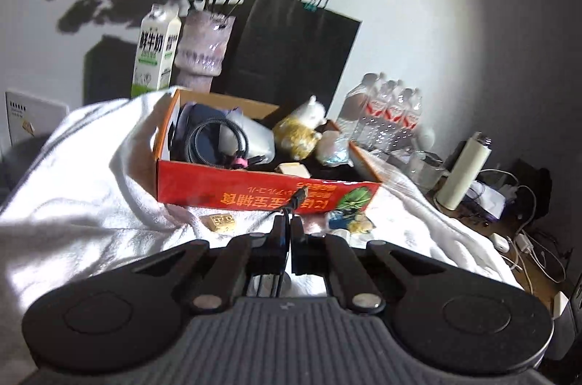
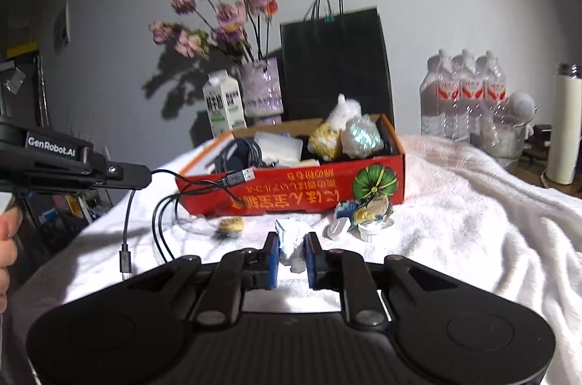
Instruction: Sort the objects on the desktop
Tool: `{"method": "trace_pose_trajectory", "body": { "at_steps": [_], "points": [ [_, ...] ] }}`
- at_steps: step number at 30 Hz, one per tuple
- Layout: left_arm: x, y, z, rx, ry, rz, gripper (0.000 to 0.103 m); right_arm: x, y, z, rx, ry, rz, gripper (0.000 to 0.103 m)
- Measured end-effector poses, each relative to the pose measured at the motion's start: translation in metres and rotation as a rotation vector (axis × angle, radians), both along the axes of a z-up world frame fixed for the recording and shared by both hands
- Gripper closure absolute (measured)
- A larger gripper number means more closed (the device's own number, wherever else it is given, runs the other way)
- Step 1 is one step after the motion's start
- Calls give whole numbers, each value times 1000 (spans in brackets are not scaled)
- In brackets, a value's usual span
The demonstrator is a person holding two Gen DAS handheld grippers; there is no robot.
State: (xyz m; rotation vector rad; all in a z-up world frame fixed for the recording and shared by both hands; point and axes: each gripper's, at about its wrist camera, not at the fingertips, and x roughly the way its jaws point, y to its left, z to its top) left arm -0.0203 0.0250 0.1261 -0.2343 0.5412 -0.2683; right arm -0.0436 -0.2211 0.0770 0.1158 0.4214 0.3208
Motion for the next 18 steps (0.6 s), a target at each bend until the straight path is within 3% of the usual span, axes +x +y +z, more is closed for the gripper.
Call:
{"method": "trace_pose_trajectory", "body": {
  "at_steps": [3, 6, 8, 11, 14, 16, 18],
  "points": [
    [-9, 3, 5, -71, 26, -71, 100, -17, -5, 7, -3, -18, -7, 90],
    [18, 8, -11, -130, 182, -55, 100, -26, -10, 8, 9, -15, -12, 90],
    [20, 3, -22, -139, 219, -80, 100, -32, -13, 7, 13, -13, -27, 90],
    [16, -17, -41, -54, 252, -146, 98, -41, -17, 6, 12, -19, -34, 90],
    [1, -28, -56, 49, 212, -158, 95, -42, -22, 3, 3, -6, -52, 90],
    [-8, -29, -61, 90, 192, -164, 78, -42, -25, 1, -1, -2, -60, 90],
    [-15, -29, -67, 101, 170, -177, 42, -40, -27, -2, 1, 5, -63, 90]
  ]
}}
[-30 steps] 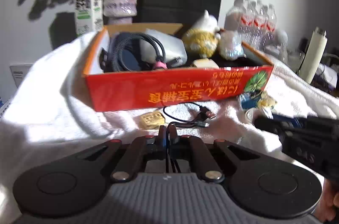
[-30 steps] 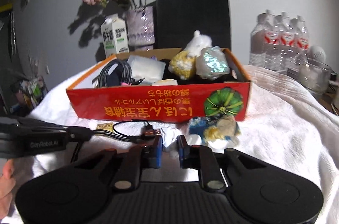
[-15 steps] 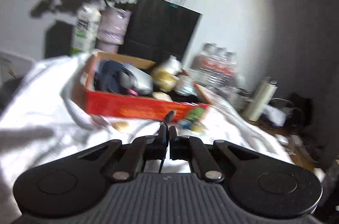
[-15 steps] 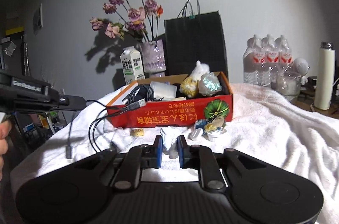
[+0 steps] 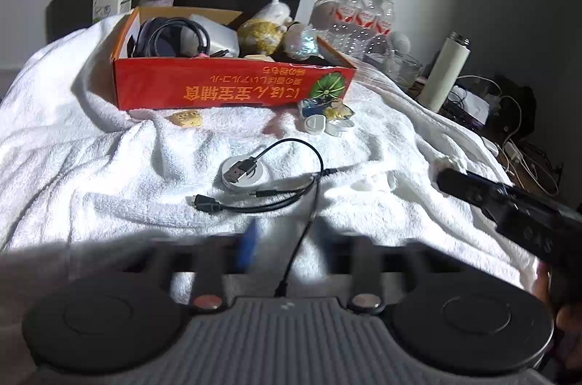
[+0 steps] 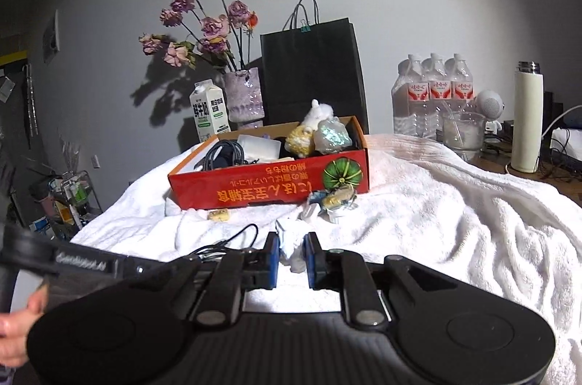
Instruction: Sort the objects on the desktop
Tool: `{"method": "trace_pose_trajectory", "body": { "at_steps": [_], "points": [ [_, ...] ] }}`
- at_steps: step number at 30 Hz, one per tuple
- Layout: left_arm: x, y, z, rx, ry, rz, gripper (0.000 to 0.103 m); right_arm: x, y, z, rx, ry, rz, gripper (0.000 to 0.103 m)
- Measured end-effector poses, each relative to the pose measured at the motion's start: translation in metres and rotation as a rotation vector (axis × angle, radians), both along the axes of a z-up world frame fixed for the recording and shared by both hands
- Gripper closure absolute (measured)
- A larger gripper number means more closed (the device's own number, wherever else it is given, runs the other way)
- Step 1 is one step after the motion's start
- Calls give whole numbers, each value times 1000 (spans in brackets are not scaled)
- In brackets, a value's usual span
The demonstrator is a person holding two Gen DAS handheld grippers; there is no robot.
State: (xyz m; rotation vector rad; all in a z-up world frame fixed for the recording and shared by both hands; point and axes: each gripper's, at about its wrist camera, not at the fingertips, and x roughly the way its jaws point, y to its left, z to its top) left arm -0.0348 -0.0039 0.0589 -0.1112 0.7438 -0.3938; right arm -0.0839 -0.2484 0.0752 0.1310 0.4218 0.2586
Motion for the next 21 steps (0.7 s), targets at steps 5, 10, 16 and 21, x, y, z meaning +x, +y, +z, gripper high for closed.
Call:
{"method": "trace_pose_trajectory", "body": {
  "at_steps": [5, 10, 16, 21],
  "points": [
    [11, -24, -14, 95, -10, -39, 43, 11, -2, -14, 7, 55, -12, 89],
    [12, -29, -15, 78, 15, -35, 99, 11, 4, -15, -9, 49, 12, 90],
    [2, 3, 49, -6, -168, 68, 100, 17, 5, -25, 4, 90, 19, 89],
    [19, 12, 85, 37, -287, 110, 100, 18, 20, -27, 0, 89, 62, 90]
  ]
}}
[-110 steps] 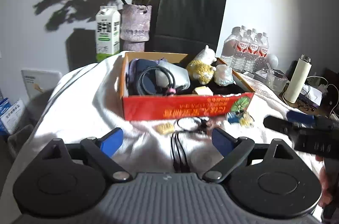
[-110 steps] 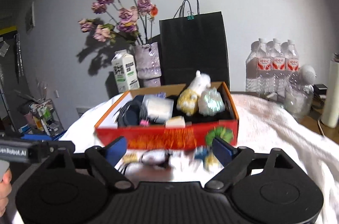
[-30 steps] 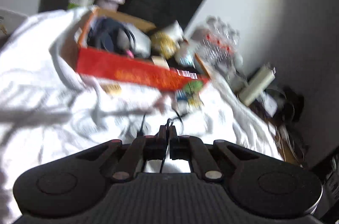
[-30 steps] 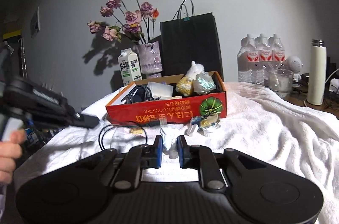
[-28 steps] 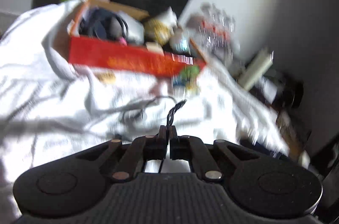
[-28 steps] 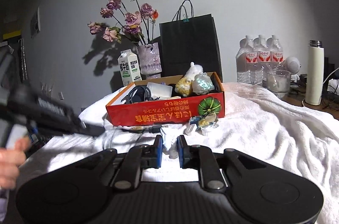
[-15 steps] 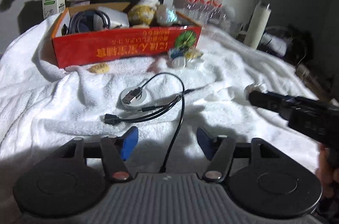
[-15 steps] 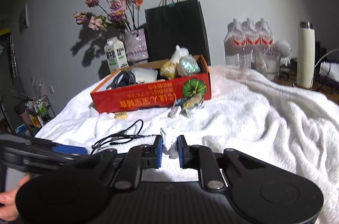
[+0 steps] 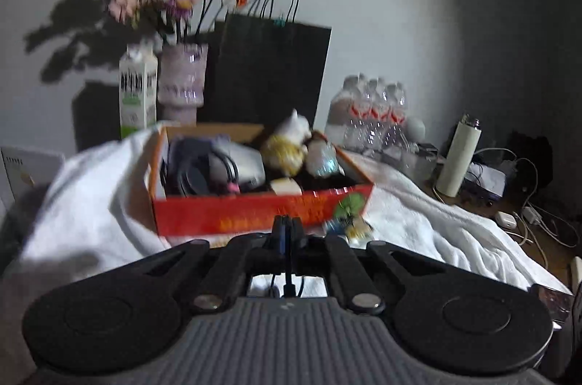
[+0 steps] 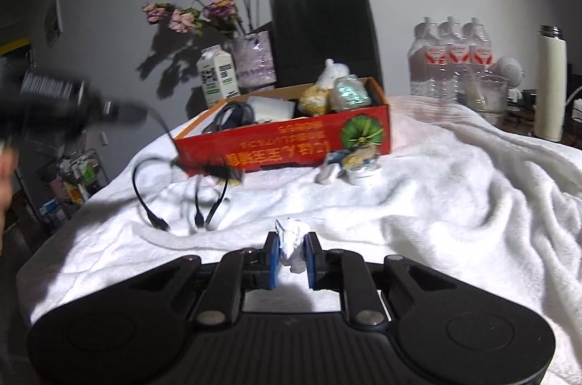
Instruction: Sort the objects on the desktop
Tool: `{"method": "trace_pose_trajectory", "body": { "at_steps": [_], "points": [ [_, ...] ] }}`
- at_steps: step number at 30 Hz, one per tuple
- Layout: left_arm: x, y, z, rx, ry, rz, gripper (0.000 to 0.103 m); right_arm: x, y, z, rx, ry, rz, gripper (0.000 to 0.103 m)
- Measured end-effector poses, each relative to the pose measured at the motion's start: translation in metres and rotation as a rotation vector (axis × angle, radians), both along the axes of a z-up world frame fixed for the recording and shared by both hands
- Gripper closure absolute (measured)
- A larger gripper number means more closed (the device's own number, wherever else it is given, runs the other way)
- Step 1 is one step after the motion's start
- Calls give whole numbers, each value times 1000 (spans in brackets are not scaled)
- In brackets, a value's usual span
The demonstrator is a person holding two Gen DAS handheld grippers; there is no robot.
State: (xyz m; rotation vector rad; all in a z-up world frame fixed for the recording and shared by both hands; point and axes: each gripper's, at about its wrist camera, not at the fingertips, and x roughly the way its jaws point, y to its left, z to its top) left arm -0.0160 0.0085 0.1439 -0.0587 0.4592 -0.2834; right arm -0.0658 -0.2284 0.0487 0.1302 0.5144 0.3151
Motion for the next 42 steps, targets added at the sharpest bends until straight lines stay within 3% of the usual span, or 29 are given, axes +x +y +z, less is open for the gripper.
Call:
{"method": "trace_pose_trajectory", "body": {
  "at_steps": [1, 3, 6, 11, 14, 19, 24, 28, 33, 37, 42],
  "points": [
    [9, -3, -1, 43, -7, -2, 100, -1, 2, 0, -4, -1, 6, 90],
    [36, -9, -13, 150, 76, 77, 100, 0, 2, -1, 1, 7, 4, 90],
    [36, -5, -12, 138, 70, 16, 100, -3, 3, 2, -3, -6, 13, 90],
    [38, 20, -32, 103, 170, 91, 100, -1, 5, 4, -5, -11, 24, 90],
    [18, 34, -28, 72, 140, 113, 100, -3, 8, 8, 5, -36, 35, 90],
    [-27, 42, 12, 40, -27, 69, 100, 2, 10, 21, -1, -67, 29, 90],
    [-21, 39, 33, 15, -35, 5, 100, 5, 14, 50, -7, -140, 41, 90],
    [5, 28, 52, 36, -76, -23, 100, 22, 17, 82, -54, -209, 58, 90],
    [63, 18, 67, 54, -71, -5, 100, 81, 19, 115, -107, -232, 67, 90],
    [133, 20, 59, 20, 7, 67, 100, 164, 26, 118, -135, -122, 64, 90],
    [213, 20, 24, 50, 115, 149, 100, 256, 48, 97, -181, 29, 58, 90]
  ]
}}
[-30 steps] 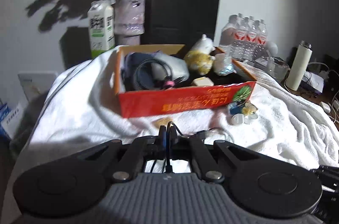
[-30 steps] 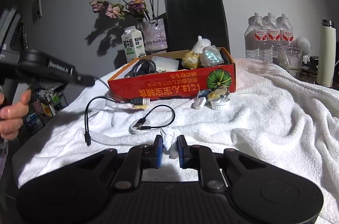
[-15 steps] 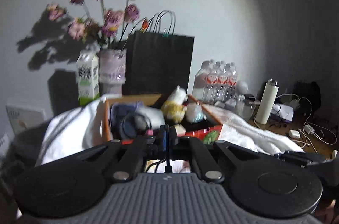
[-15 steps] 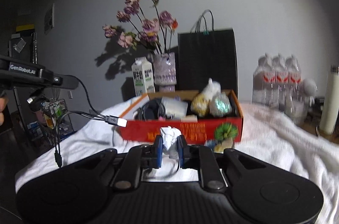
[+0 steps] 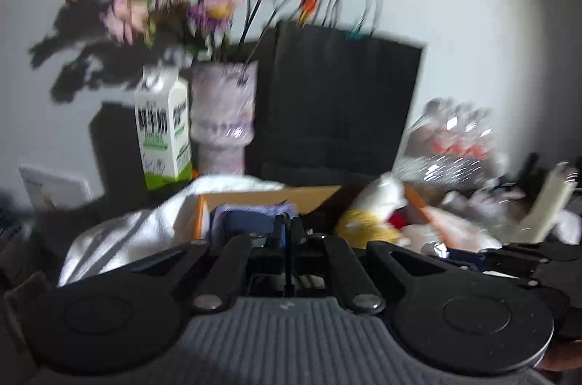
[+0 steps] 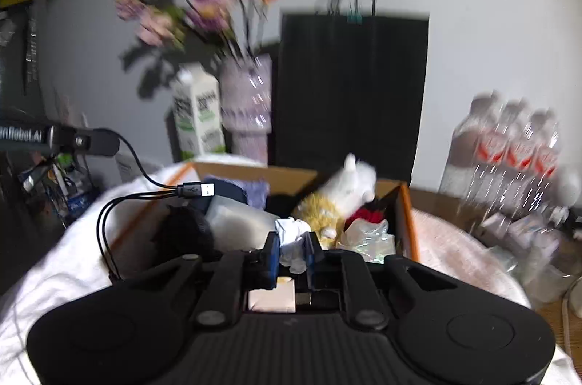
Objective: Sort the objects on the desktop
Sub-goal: 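Carry the tissue and thin cable into the orange box and release both, then withdraw both tools from the box back over the towel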
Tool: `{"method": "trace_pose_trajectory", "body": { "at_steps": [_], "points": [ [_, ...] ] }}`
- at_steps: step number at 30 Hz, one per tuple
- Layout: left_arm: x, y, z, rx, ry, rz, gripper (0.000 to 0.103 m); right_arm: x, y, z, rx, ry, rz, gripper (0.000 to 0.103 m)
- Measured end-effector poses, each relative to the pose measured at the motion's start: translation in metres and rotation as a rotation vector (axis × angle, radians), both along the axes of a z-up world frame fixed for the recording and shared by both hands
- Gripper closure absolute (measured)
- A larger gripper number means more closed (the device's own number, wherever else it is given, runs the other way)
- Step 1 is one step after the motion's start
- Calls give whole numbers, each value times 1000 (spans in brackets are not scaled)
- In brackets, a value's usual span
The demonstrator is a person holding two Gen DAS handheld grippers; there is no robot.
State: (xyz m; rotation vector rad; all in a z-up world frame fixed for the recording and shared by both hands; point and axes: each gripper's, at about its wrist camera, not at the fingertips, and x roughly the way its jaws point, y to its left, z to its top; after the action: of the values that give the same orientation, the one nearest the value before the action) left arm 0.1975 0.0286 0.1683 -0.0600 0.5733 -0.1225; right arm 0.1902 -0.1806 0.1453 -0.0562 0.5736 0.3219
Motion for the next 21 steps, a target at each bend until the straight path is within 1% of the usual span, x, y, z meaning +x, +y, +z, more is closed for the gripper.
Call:
{"method": "trace_pose_trajectory", "body": {
  "at_steps": [1, 5, 6, 7, 8, 9, 10, 11, 12, 13, 14, 15, 16, 17, 18, 19, 21],
  "points": [
    [14, -1, -10, 10, 27, 10, 100, 14, 5, -6, -12, 26, 3, 90],
    [48, -1, -43, 50, 80, 47, 99, 57, 23, -32, -32, 125, 1, 88],
    [52, 0, -48, 54, 89, 70, 96, 64, 27, -39, -41, 139, -3, 84],
    [54, 1, -53, 56, 100, 91, 94, 70, 29, -43, -44, 148, -6, 78],
    [55, 2, -55, 53, 112, 97, 83, 72, 31, -45, -39, 148, -3, 76],
    [54, 4, -56, 48, 114, 94, 64, 70, 32, -46, -34, 149, 7, 70],
    [49, 4, -55, 46, 105, 87, 55, 68, 33, -43, -27, 145, 12, 61],
    [41, 3, -52, 54, 87, 81, 42, 64, 32, -41, -22, 127, 9, 53],
    [33, 2, -48, 67, 66, 76, 33, 57, 30, -37, -23, 100, 5, 41],
    [27, 0, -44, 77, 45, 63, 27, 49, 28, -32, -24, 69, 4, 36],
    [19, -2, -39, 83, 27, 49, 18, 44, 27, -27, -26, 40, 8, 35],
    [9, -4, -33, 86, 12, 42, 13, 37, 25, -22, -28, 22, 5, 35],
    [0, -5, -27, 86, -5, 38, 12, 30, 22, -17, -27, 9, -1, 35],
    [-10, -8, -22, 93, -18, 34, 8, 22, 19, -13, -25, -2, -10, 34],
    [-22, -10, -17, 100, -34, 34, 3, 12, 15, -8, -21, -14, -16, 31],
    [-36, -12, -13, 104, -56, 31, 1, 2, 11, -4, -10, -25, -22, 27],
    [-66, -16, -9, 110, -101, 15, 0, -19, 3, 2, 16, -39, -40, 24]
  ]
}}
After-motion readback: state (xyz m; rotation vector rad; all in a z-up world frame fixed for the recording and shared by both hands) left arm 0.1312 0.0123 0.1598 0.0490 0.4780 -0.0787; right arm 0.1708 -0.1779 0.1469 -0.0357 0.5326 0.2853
